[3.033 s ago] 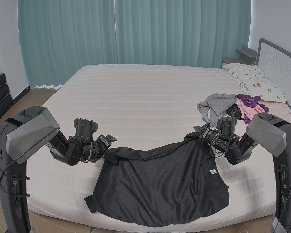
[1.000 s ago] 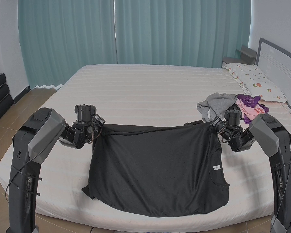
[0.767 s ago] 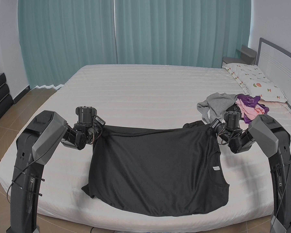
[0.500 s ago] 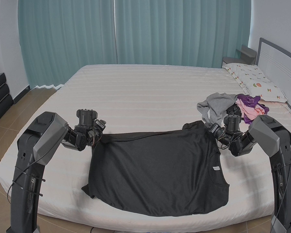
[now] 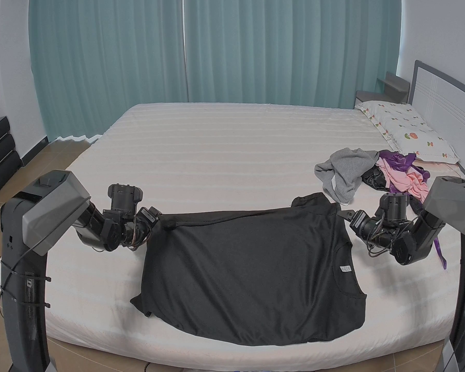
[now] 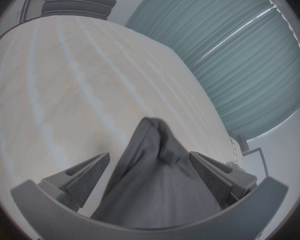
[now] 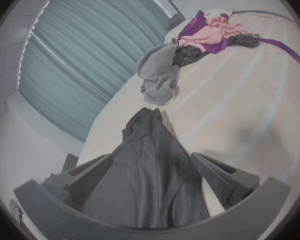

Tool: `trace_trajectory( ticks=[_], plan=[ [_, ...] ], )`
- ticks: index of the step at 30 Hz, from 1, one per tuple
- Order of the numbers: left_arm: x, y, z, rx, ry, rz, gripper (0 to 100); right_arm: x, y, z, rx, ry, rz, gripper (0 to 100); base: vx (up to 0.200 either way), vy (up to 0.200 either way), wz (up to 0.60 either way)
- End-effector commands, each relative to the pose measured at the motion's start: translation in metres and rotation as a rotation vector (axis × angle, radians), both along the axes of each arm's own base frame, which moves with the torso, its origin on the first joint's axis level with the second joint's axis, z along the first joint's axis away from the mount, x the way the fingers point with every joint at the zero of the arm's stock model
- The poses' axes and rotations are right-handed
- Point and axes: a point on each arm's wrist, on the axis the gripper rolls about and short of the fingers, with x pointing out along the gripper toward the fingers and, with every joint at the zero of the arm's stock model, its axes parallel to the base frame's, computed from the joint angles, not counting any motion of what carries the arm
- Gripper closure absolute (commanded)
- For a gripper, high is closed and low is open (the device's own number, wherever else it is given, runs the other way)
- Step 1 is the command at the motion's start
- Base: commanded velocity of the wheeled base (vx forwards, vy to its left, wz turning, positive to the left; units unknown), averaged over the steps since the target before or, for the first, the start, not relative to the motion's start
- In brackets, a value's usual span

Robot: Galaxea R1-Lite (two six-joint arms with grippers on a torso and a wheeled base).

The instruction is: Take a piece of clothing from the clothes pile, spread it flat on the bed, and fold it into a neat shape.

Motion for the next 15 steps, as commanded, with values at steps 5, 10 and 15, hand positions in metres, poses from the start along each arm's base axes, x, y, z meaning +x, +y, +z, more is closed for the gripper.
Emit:
trace_trajectory(
  ticks=[5, 10, 15],
  plan=[
    [-0.102, 0.004, 0.044, -0.043, 0.021, -0.073, 0, -0.099, -0.002, 0.038, 0.041, 0.055, 0.047, 0, 0.0, 0.0, 0.0],
    [-0.131, -0.004, 0.024, -0.04, 0.085, -0.103, 0, -0.127, -0.005, 0.026, 0.042, 0.09, 0.042, 0, 0.0, 0.0, 0.0],
    [-0.146, -0.009, 0.016, -0.06, 0.118, -0.103, 0, -0.14, -0.002, 0.014, 0.04, 0.08, 0.057, 0, -0.16, 0.0, 0.0]
  ],
)
